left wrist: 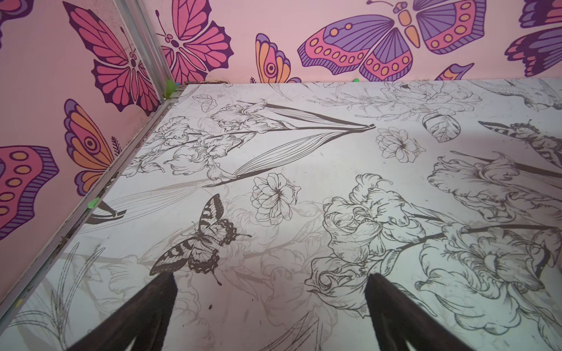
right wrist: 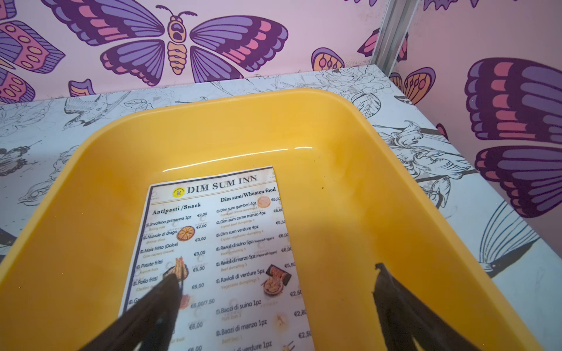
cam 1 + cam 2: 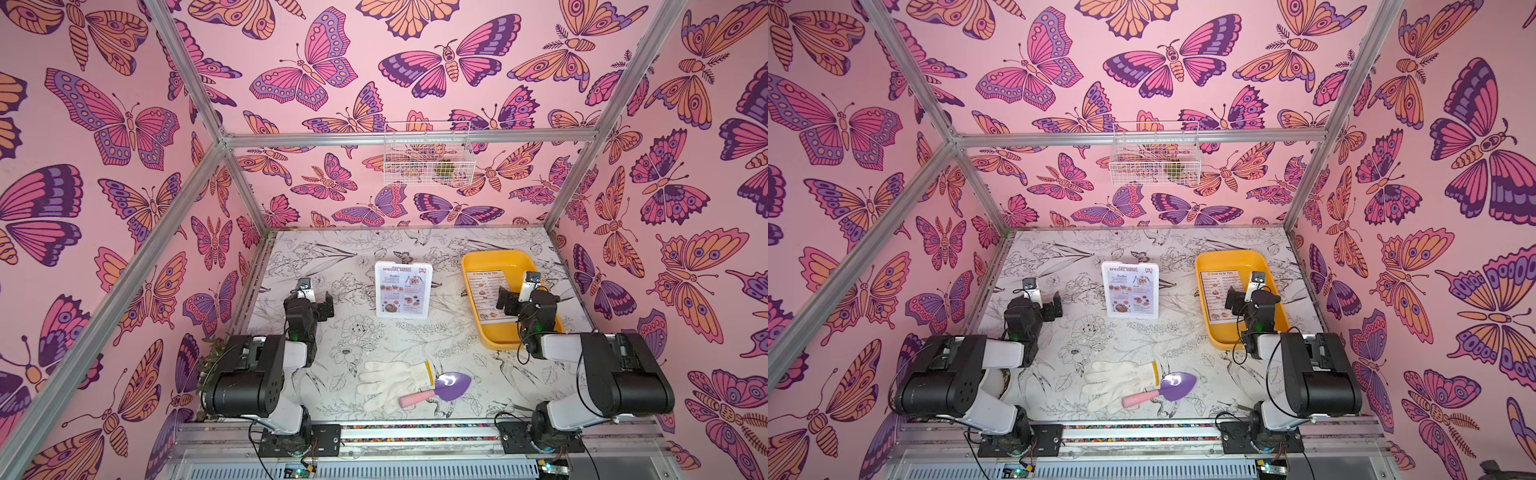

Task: Replace the menus in the menu holders
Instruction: Adjust the menu holder at the center of the board.

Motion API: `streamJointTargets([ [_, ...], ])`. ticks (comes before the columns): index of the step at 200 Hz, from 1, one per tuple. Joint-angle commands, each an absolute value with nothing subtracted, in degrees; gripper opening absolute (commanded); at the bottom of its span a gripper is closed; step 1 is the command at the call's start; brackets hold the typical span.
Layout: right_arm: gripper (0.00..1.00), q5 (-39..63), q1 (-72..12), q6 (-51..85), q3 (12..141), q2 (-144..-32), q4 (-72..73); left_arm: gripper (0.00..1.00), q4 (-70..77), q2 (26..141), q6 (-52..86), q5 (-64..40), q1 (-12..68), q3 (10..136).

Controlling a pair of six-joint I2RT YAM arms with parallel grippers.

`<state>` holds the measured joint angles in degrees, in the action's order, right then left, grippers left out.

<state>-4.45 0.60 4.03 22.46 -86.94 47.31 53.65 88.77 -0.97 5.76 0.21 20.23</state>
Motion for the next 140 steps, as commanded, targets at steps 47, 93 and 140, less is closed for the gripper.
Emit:
streamJointTargets([
  [47, 0.99, -5.38, 0.39, 3.22, 30.67, -74.45, 25.05, 1.00, 26.72, 78.29, 0.72, 12.27, 1.18, 31.36],
  [93, 0.99, 9.98, -0.90, 2.86, 45.56, -69.62, 2.88, 1.00, 4.93, 73.53, 2.67, 12.03, 12.72, 42.76],
  [140, 0.99, 17.38, -11.75, 2.74, 59.38, -76.24, -3.94, 1.00, -6.84, 75.48, 11.27, 8.17, 24.86, 42.69],
])
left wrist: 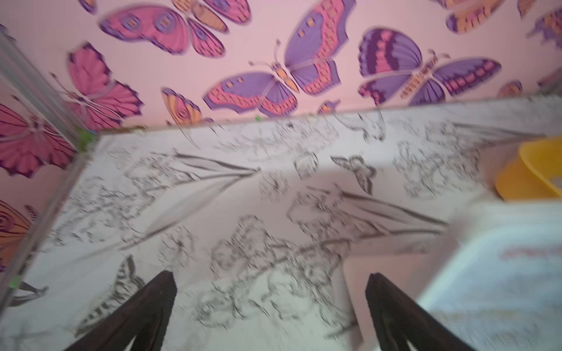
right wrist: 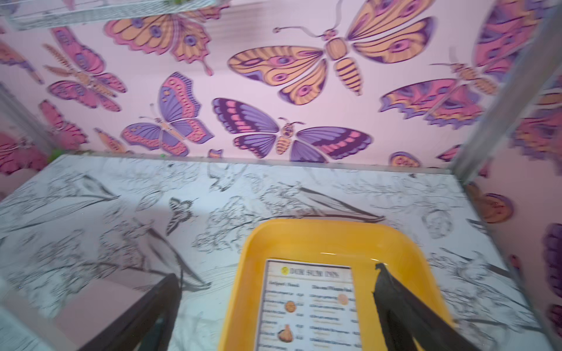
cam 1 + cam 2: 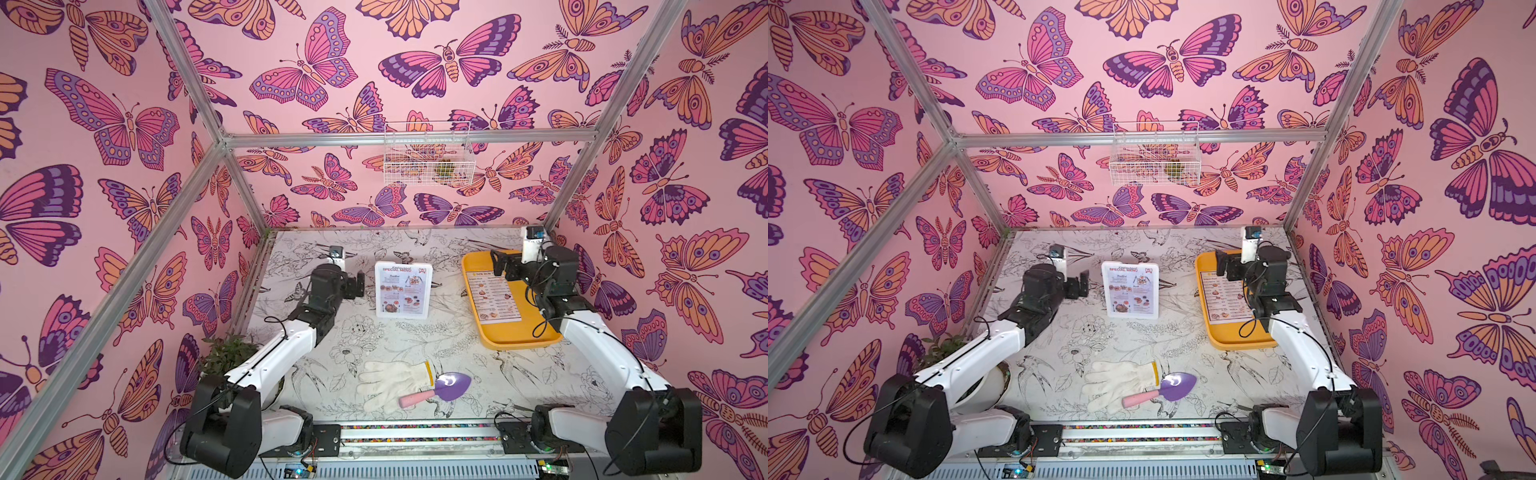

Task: Replace the menus in the menu holders
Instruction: Adjust the menu holder at the center of the board.

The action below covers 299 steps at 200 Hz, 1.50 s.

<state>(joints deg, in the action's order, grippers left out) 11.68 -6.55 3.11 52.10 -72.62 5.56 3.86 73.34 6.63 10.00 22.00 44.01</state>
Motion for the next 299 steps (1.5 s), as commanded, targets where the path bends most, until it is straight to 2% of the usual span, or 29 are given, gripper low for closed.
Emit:
streamJointTargets([
  [1, 0.99, 17.35, -12.07, 2.73, 59.88, -76.44, -4.17, 1.00, -6.80, 75.67, 11.48, 8.26, 24.96, 42.62],
  [31, 0.98, 18.28, -18.32, 1.64, 69.66, -81.51, -9.57, 1.00, -4.19, 83.46, 14.46, 8.81, 26.01, 44.96],
  [85, 0.98, 18.15, -26.27, 1.93, 79.00, -86.64, -13.01, 1.00, 0.93, 96.36, 13.36, 10.98, 25.70, 54.16],
  [120, 0.89, 16.57, -31.32, 3.64, 85.05, -91.00, -18.53, 0.99, 2.61, 103.77, 10.80, 3.72, 25.92, 60.29],
  [137, 0.80, 14.45, -32.54, 6.66, 86.63, -93.20, -20.23, 0.99, 2.40, 105.95, 10.60, 1.39, 26.74, 62.63],
  [156, 0.64, 11.57, -32.76, 10.74, 88.43, -94.93, -22.48, 0.99, 2.43, 104.60, 12.98, 3.46, 26.92, 61.48],
  [175, 0.53, 9.08, -32.87, 12.97, 90.06, -96.24, -24.88, 0.99, 2.24, 100.46, 14.35, 7.29, 25.85, 58.10],
  [215, 0.43, 8.07, -33.30, 14.74, 91.57, -97.05, -26.14, 0.99, -1.48, 93.40, 12.31, 12.92, 25.40, 56.25],
  [265, 0.28, 8.13, -33.40, 15.34, 94.93, -100.86, -28.10, 0.99, -6.43, 89.79, 13.60, 14.68, 25.40, 56.43],
  [299, 0.26, 7.79, -33.35, 15.20, 96.36, -102.76, -28.13, 0.99, -8.69, 87.75, 13.16, 14.92, 25.57, 57.01],
])
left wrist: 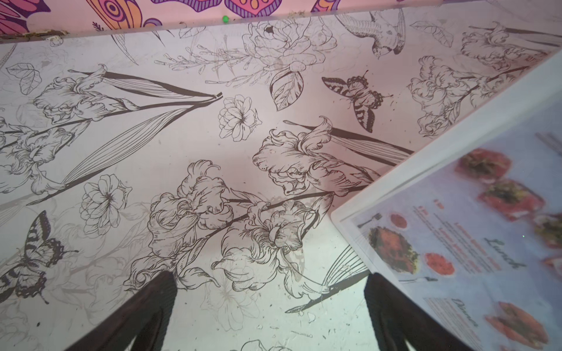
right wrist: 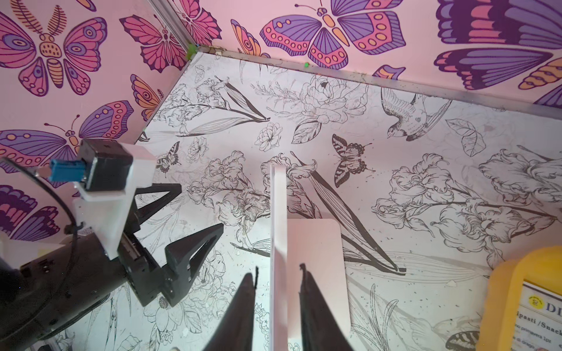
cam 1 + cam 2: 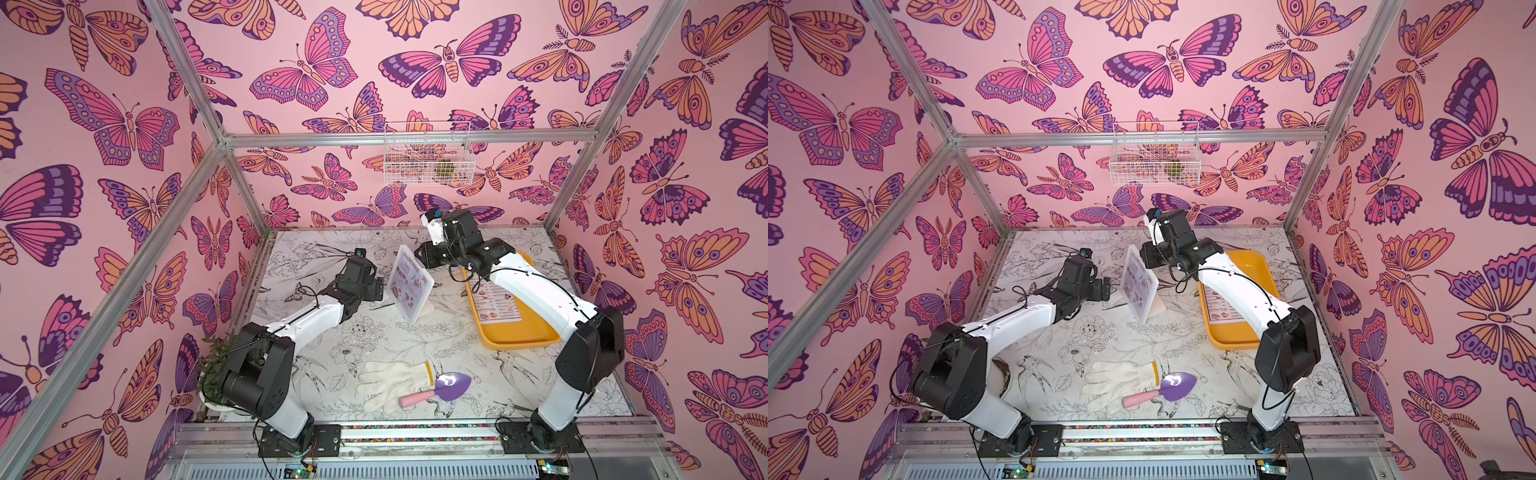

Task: Replace the menus in the menu holders
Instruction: Adjust the menu holder at the center of the board, then take out the menu from the menu holder.

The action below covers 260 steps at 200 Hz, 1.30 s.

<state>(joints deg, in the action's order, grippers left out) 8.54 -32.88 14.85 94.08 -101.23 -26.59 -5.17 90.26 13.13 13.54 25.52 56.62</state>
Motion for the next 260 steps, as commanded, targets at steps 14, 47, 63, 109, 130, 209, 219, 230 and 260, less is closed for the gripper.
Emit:
streamJointTargets([
  [14, 0.24, 8.42, -33.32, 15.20, 96.85, -103.45, -28.29, 0.99, -9.52, 86.99, 12.66, 15.12, 25.58, 57.30],
  [47, 0.22, 9.72, -33.53, 15.75, 96.93, -104.78, -27.80, 0.99, -10.02, 85.89, 12.28, 15.53, 25.66, 57.13],
  [63, 0.21, 9.83, -33.77, 15.72, 96.86, -105.13, -27.77, 0.99, -10.00, 85.48, 12.15, 15.90, 25.66, 56.80],
  [109, 0.21, 10.42, -34.37, 16.35, 96.48, -104.94, -26.93, 0.99, -9.91, 85.38, 12.03, 16.17, 25.62, 56.84],
  [130, 0.19, 10.71, -34.42, 15.96, 97.38, -105.55, -28.44, 0.99, -10.00, 85.33, 11.94, 16.63, 25.64, 56.78],
  [209, 0.15, 10.70, -34.37, 16.00, 96.77, -105.74, -29.61, 0.99, -10.12, 83.73, 11.35, 17.49, 25.66, 56.24],
  [219, 0.14, 10.71, -34.42, 15.99, 96.47, -105.59, -29.61, 0.99, -10.11, 83.51, 11.19, 17.65, 25.66, 56.22],
  [230, 0.14, 10.74, -34.37, 16.06, 96.31, -105.40, -29.56, 0.99, -10.07, 83.50, 11.13, 17.83, 25.66, 56.33],
  [260, 0.07, 11.20, -34.36, 16.48, 95.80, -104.68, -29.27, 0.99, -10.11, 83.66, 10.99, 18.01, 25.66, 56.34],
])
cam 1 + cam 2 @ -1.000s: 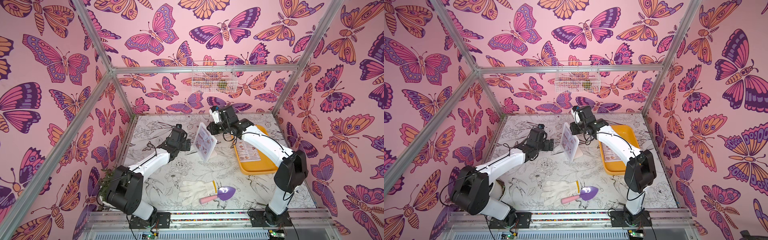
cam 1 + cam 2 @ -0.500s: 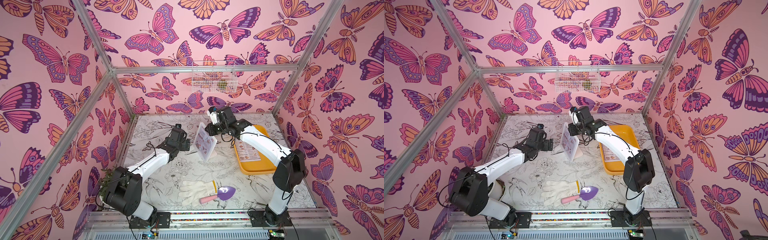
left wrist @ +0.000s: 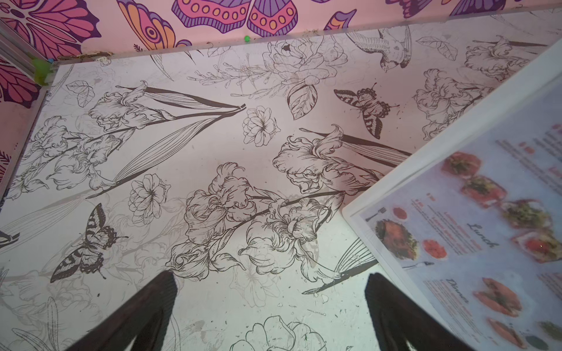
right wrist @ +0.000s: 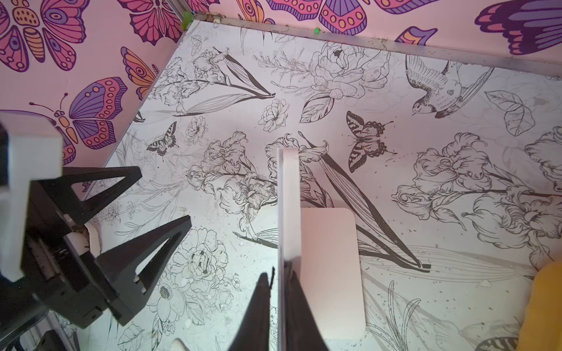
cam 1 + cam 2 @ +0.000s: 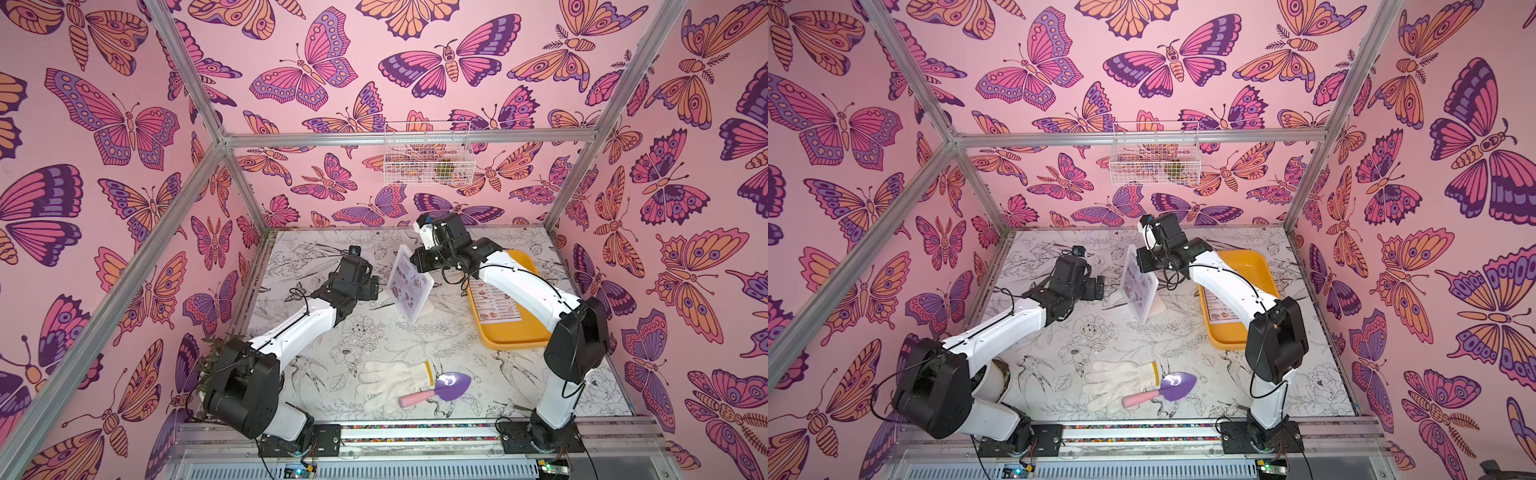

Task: Replace the menus in the menu holders
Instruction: Take out the menu from the menu holder.

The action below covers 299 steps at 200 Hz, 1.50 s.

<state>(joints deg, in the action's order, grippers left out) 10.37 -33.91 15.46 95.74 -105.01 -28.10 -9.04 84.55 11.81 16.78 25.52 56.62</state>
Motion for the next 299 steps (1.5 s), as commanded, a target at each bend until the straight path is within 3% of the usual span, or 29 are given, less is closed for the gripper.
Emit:
streamJointTargets([
  [1, 0.07, 11.22, -34.36, 16.46, 95.76, -104.63, -29.22, 0.99, -10.15, 83.62, 10.99, 18.02, 25.66, 56.34],
  [74, 0.03, 16.29, -33.32, 18.62, 95.93, -102.78, -28.78, 0.99, -10.10, 83.76, 11.00, 18.36, 25.66, 56.34],
  [299, 0.06, 20.92, -31.60, 19.69, 95.36, -100.85, -27.66, 0.99, -10.37, 84.11, 10.50, 19.07, 25.64, 57.39],
])
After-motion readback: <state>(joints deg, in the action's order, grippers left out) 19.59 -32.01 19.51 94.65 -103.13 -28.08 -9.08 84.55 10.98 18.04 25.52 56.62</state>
